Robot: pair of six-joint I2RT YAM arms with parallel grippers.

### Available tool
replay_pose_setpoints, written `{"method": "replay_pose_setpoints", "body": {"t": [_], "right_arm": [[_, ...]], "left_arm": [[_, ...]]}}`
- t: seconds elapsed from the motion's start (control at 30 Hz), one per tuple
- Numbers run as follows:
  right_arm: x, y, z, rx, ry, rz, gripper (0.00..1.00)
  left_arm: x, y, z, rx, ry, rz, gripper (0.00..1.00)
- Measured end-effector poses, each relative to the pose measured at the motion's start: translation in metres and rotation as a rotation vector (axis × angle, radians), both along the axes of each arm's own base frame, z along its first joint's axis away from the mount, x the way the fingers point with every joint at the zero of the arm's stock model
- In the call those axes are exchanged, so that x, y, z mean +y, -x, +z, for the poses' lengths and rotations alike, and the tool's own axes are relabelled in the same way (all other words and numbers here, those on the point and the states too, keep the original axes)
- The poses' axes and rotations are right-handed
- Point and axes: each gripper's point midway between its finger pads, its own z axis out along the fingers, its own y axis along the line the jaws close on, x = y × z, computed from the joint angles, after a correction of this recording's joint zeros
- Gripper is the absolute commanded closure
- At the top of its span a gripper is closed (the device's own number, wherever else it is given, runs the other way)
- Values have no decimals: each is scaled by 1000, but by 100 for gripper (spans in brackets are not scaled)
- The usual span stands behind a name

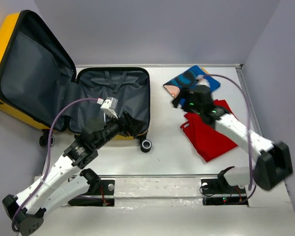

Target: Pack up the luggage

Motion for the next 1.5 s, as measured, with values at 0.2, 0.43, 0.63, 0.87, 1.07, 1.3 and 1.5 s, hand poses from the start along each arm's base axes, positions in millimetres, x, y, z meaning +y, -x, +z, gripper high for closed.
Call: {"method": "replay_pose_setpoints", "body": {"t": [0.2,0.43,0.63,0.87,1.07,1.3,1.5], "right_arm": [[-243,42,-24,-9,-24,-694,7],[-373,114,-76,132,49,-1200,5],[-408,149,-111,301,9,-1365,4],[-384,135,-171,495,-146,-1255,12],[-378,95,-173,392,-268,-1134,73],[-355,96,-173,335,-360,-1056,88],[-347,104,-171,338,-350,-1019,89]], "left_arm": [[-61,12,-32,78,-20,-178,1],[-119,23,-84,162,-147,-271,1],[-144,23,-109,178,-213,-270,1],[-159,26,-131,191,-267,-281,1],[-174,13,-127,171,-275,-263,1],[-206,-18,-147,176,-348,-217,1],[-228,-51,-180,214,-421,-163,1]]}}
